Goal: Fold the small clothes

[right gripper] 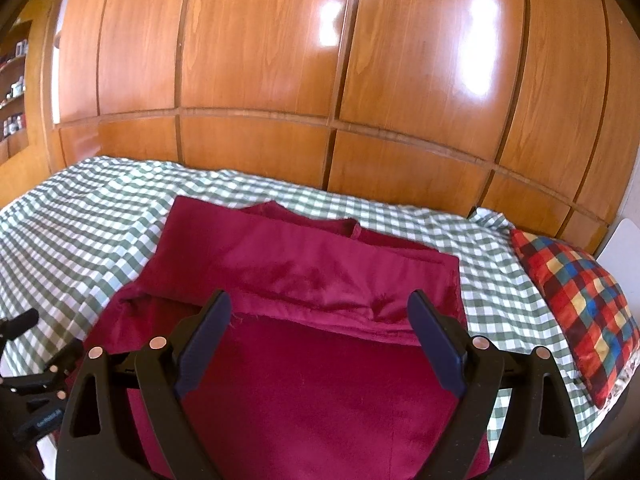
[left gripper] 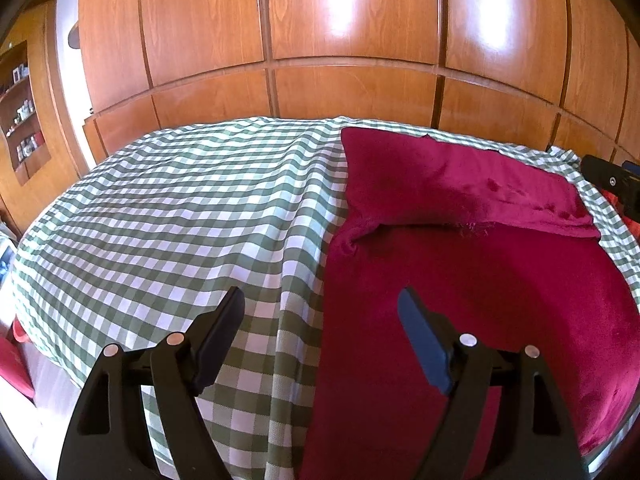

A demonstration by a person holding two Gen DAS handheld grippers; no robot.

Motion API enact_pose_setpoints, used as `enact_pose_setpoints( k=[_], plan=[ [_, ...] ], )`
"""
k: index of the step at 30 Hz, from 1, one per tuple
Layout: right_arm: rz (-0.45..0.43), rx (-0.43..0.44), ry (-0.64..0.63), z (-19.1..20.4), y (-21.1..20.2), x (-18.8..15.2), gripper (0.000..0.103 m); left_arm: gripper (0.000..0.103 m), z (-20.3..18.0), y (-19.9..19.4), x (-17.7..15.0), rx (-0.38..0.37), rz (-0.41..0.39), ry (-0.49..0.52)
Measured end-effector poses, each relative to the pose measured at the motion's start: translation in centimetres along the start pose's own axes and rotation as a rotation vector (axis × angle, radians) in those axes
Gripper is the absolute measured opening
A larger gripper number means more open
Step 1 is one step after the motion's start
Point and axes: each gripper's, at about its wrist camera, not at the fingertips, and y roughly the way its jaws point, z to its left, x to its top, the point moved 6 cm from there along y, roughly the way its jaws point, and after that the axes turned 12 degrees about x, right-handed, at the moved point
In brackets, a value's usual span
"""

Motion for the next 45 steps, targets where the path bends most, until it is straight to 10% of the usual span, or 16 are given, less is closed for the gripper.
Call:
enact_pose_setpoints(
  k=[19, 36, 42, 45],
  plan=[
    [0.326, -0.019, 0.386, -15.4, -3.3, -14.5, 0.089, 0.079, 5.3, -0.8, -0.5, 0.229, 0.032, 0.033],
    [0.412, 0.111, 0.453, -14.6, -4.9, -19.0, 0.089, 0.079, 6.0, -0.7, -1.2, 0.234, 0.046, 0.030],
    [0.485, 0.210, 0.453, -13.4, -5.2, -21.0, 0.089, 0.079, 5.5, -0.8, -2.5, 0.155, 0.073, 0.049],
    [0.545, 0.292, 0.478, -12.6, -5.3, -22.7, 0.074, 0.079, 4.2, -1.4, -4.9, -0.038, 0.126, 0.091]
  ],
)
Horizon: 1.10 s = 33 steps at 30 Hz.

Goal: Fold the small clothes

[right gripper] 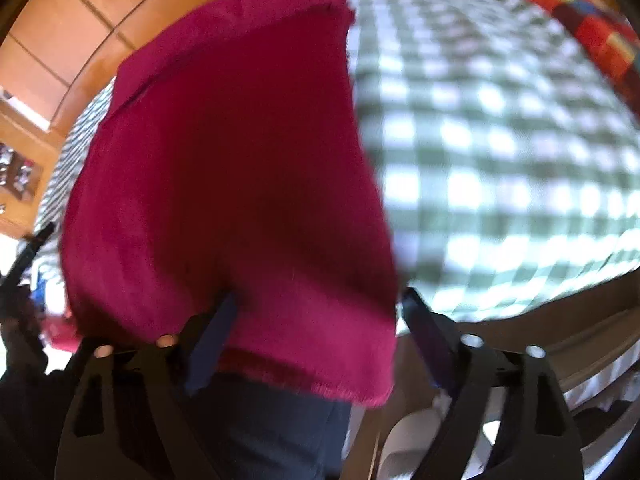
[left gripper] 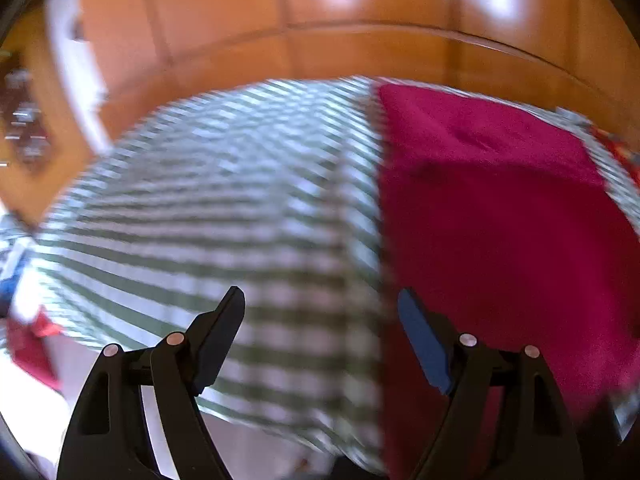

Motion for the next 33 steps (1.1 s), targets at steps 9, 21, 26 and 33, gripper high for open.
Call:
enact_pose_setpoints(
  k=[9, 21, 26, 33],
  plan=[
    [0.090, 0.052, -0.079, 1.1, 2.2, -1.5, 0.026, 0.064, -2.8, 0.7, -7.0, -0.248, 0.179, 0.122],
    [0.009, 0.292, -0.236, 8.9, -4.2, 1.9, 0.012, 0.006, -0.4, -1.4, -4.5, -0.455, 0.210, 0.050],
    [-0.006, 0.329, -0.243, 9.5, -5.0, 3.2, 0.012, 0.007, -0.8, -0.7, -5.3, -0.440, 0.263, 0.132],
    [0.025, 0.292, -0.224, 9.0, -4.4, 2.5, 0.012, 0.003, 0.3, -1.8, -6.4, -0.452, 0.304, 0.060]
  ],
)
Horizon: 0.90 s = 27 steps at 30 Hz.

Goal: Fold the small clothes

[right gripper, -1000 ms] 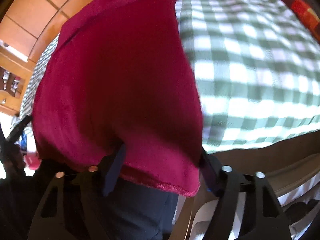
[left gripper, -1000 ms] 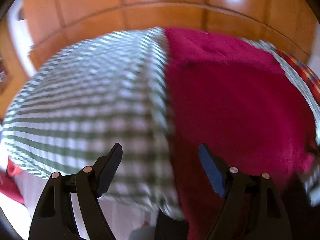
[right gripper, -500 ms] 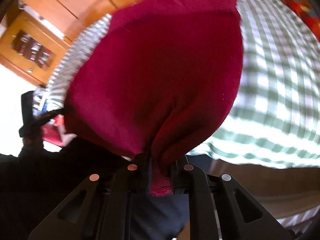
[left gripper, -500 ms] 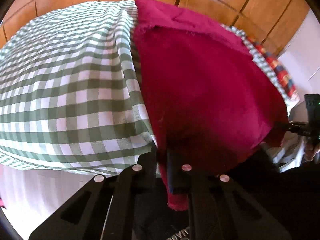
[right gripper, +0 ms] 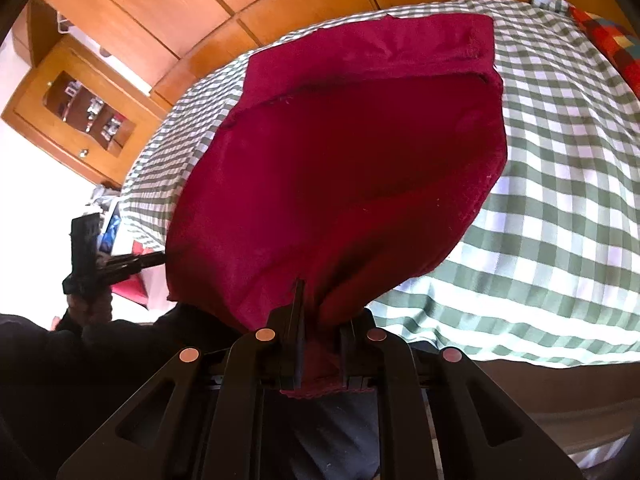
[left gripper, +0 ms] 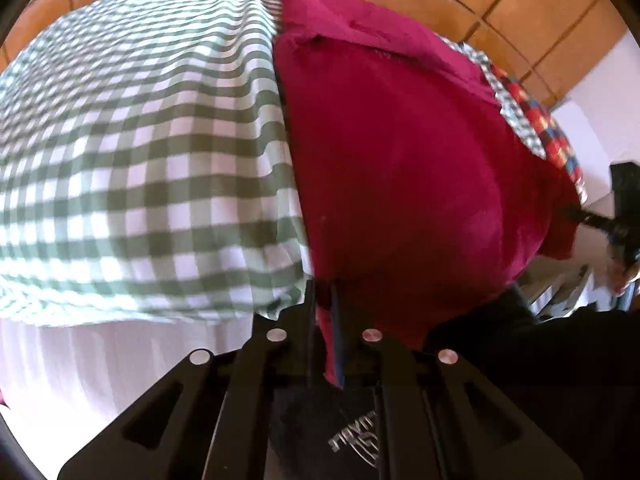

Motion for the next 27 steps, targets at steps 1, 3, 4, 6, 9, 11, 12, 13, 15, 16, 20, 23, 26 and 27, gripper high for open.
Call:
enact_pose_setpoints(
  k=[1, 3, 4, 6, 9, 11, 12, 13, 15, 16, 20, 23, 26, 27],
  plan=[
    [-0.005, 0.004, -0.004, 0.5, 0.1, 0.5, 0.012, 0.000, -0.1, -0.5, -0.2, -0.010, -0.009, -0.003],
    [-0.020, 0.018, -0.025, 1.7, 0.0, 1.2, 0.012, 0.000, -0.5, -1.2, -0.8, -0.034, -0.034, 0.001],
    [-0.027, 0.024, -0.037, 1.9, -0.5, 1.3, 0.012, 0.000, -0.9, -1.3, -0.9, -0.042, -0.040, 0.010],
    [-0.032, 0.028, -0.053, 1.8, -1.1, 1.0, 0.012, 0.000, -1.8, -1.6, -0.9, -0.052, -0.056, 0.038],
    [-0.020, 0.001, -0.057, 1.5, -1.1, 0.7, 0.012, 0.009, -1.5, -0.7, -1.2, 0.011, -0.022, 0.076],
    [-0.007, -0.009, -0.034, 0.6, -0.9, 0.1, 0.012, 0.039, -1.2, -0.1, -1.6, 0.062, -0.016, 0.088],
    [-0.001, -0.012, -0.024, 0.3, -0.7, -0.2, 0.012, 0.045, -1.2, 0.1, -2.0, 0.070, -0.015, 0.093],
    [0.004, -0.016, -0.019, 0.2, -0.3, -0.4, 0.012, 0.050, -1.3, 0.3, -2.3, 0.050, 0.001, 0.100],
    [0.012, -0.027, -0.017, 0.2, 0.0, -0.6, 0.012, 0.047, -1.8, 1.0, -2.7, 0.011, 0.031, 0.088],
    [0.016, -0.030, -0.015, 0.2, 0.0, -0.6, 0.012, 0.024, -2.1, 1.5, -2.9, -0.013, 0.052, 0.081],
    [0.014, -0.022, -0.014, 0.7, -0.7, -0.3, 0.012, 0.003, -3.2, 1.8, -3.2, -0.017, 0.055, 0.138],
    [-0.034, 0.032, -0.003, 1.4, -1.8, 0.7, 0.012, 0.003, -2.9, -0.9, -1.8, -0.075, 0.006, 0.111],
    [-0.123, 0.084, 0.016, 1.4, -3.0, 3.0, 0.012, 0.003, -2.0, -4.2, 1.3, -0.173, -0.097, 0.020],
    [-0.164, 0.103, 0.024, 1.2, -3.4, 4.2, 0.012, 0.003, -2.0, -5.1, 2.3, -0.202, -0.134, 0.004]
  ],
)
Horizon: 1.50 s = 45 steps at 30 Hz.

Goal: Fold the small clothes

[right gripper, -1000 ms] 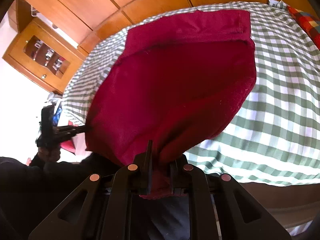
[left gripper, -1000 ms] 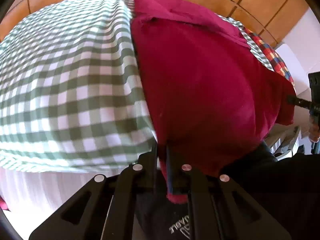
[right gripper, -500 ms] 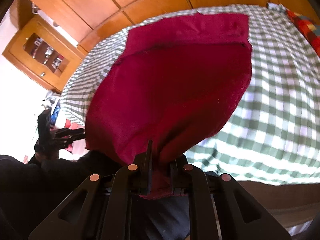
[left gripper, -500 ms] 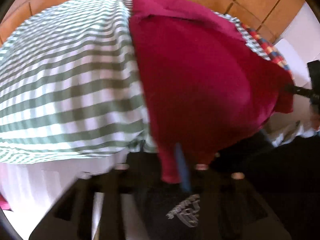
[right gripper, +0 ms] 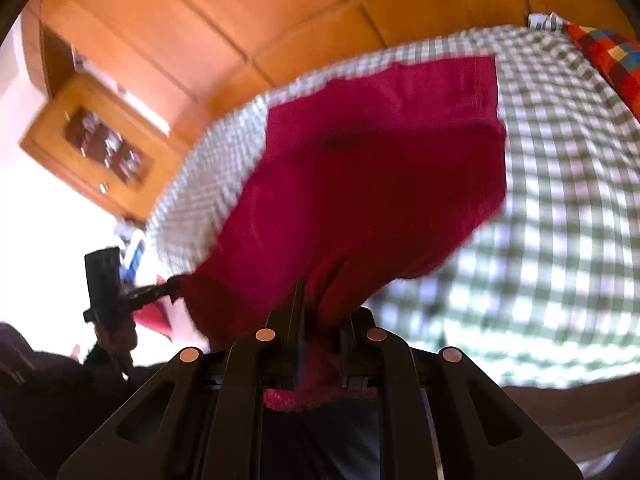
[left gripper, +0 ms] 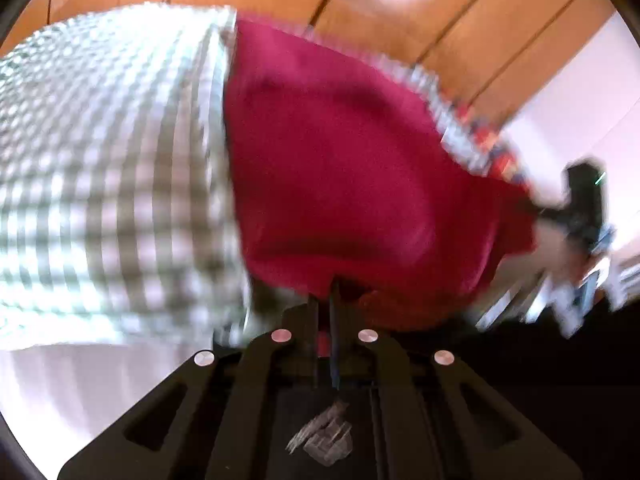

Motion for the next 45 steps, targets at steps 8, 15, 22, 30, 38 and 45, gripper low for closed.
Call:
enact_pose_setpoints(
  k=[8, 15, 22, 30, 38, 45],
  plan=[
    [-0.138, -0.061, 0.176, -7.0, 1.8, 7.6, 0.012, 0.003, 1.0, 2.1, 10.8, -0.078, -0.144, -0.074],
    [-0.174, -0.113, 0.269, -11.8, 3.1, 11.0, 0.034, 0.019, 5.0, 8.2, 18.5, -0.016, -0.122, -0.283],
    [-0.282, -0.068, 0.238, -10.5, -1.1, 10.6, 0.081, 0.053, 7.5, 8.1, 18.9, 0.063, -0.166, -0.331],
    [-0.132, -0.263, 0.173, -13.1, 0.7, 5.0, 0.051, 0.058, 6.5, 8.5, 11.9, 0.080, -0.101, -0.160],
    [-0.042, -0.392, 0.067, -11.9, 1.7, 2.7, 0.013, 0.017, 4.0, 10.2, 11.1, 0.121, -0.081, -0.012],
    [-0.007, -0.481, -0.014, -10.3, 2.1, 1.5, 0.013, 0.037, 4.3, 10.6, 11.8, 0.174, -0.107, -0.026]
  ],
)
